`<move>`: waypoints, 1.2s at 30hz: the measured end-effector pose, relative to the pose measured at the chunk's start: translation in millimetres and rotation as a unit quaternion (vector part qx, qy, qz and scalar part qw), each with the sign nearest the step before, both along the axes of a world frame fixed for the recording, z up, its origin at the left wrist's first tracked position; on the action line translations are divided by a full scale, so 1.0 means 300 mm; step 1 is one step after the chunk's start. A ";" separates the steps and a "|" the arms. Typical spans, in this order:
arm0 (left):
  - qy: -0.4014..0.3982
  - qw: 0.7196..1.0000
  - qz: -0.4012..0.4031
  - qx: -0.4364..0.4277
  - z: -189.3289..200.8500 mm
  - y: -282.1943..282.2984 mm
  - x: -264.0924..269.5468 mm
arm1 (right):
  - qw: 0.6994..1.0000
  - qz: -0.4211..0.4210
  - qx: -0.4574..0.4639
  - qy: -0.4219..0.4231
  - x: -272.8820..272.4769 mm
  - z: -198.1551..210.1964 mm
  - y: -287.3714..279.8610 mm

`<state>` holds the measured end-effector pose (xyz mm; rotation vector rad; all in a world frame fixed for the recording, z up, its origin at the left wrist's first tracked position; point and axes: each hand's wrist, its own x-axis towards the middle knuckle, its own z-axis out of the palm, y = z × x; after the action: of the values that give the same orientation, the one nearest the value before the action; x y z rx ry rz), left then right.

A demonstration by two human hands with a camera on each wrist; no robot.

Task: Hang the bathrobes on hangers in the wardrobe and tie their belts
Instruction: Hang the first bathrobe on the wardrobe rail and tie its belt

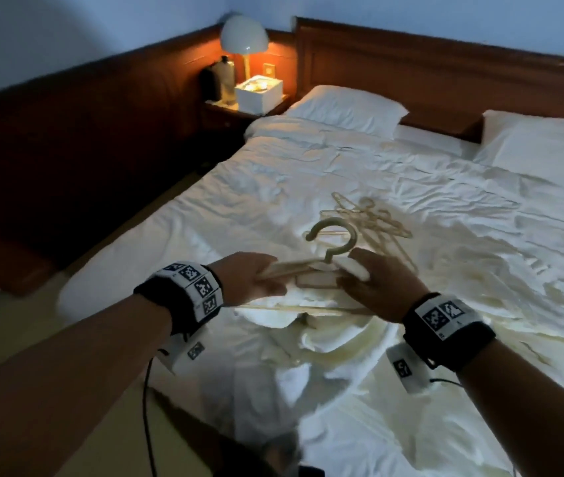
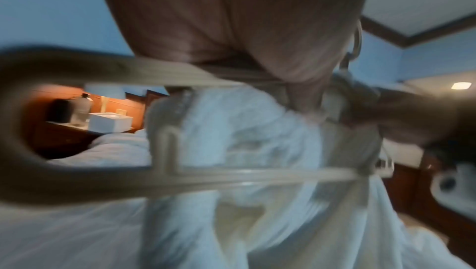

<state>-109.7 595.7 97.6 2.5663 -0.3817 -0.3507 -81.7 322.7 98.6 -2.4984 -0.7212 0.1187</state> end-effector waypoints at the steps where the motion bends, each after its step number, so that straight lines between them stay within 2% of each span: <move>1: 0.009 1.000 0.010 -0.018 -0.021 0.063 -0.032 | 1.000 0.017 -0.023 -0.007 0.002 0.011 0.068; 7: -0.036 0.996 0.064 -0.044 -0.112 0.450 -0.124 | 0.989 0.099 -0.105 -0.022 0.029 0.035 0.471; 11: -0.051 0.993 0.093 -0.046 -0.126 0.831 -0.197 | 0.980 0.144 -0.123 -0.054 0.022 0.048 0.861; 15: -0.107 0.982 0.155 0.006 -0.077 1.316 -0.380 | 0.972 0.199 -0.115 -0.045 -0.032 0.064 1.402; 18: -0.110 0.965 0.229 0.068 0.015 1.723 -0.639 | 0.953 0.293 -0.067 -0.048 -0.170 0.110 1.876; 20: -0.120 0.937 0.313 0.100 0.102 1.965 -0.860 | 0.928 0.367 -0.033 -0.057 -0.297 0.163 2.196; 23: -0.141 0.878 0.440 0.126 0.217 2.204 -1.234 | 0.877 0.477 0.000 -0.062 -0.524 0.242 2.619; 25: -0.140 0.837 0.515 0.123 0.278 2.286 -1.488 | 0.829 0.552 0.025 -0.088 -0.691 0.294 2.850; 30: -0.132 0.718 0.677 0.090 0.333 2.275 -2.049 | 0.674 0.724 0.065 -0.128 -1.155 0.366 3.249; 33: -0.145 0.653 0.733 0.119 0.358 2.236 -2.294 | 0.570 0.800 0.000 -0.184 -1.397 0.360 3.432; 35: -0.095 0.631 0.748 0.182 0.380 2.237 -2.392 | 0.522 0.821 -0.024 -0.229 -1.532 0.369 3.542; 36: -0.065 0.618 0.753 0.215 0.386 2.257 -2.427 | 0.514 0.823 -0.012 -0.242 -1.589 0.380 3.600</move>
<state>-837.9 1272.7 213.3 2.3076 1.9461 0.4461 -558.5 1402.6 212.7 -0.8339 -2.9769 0.0640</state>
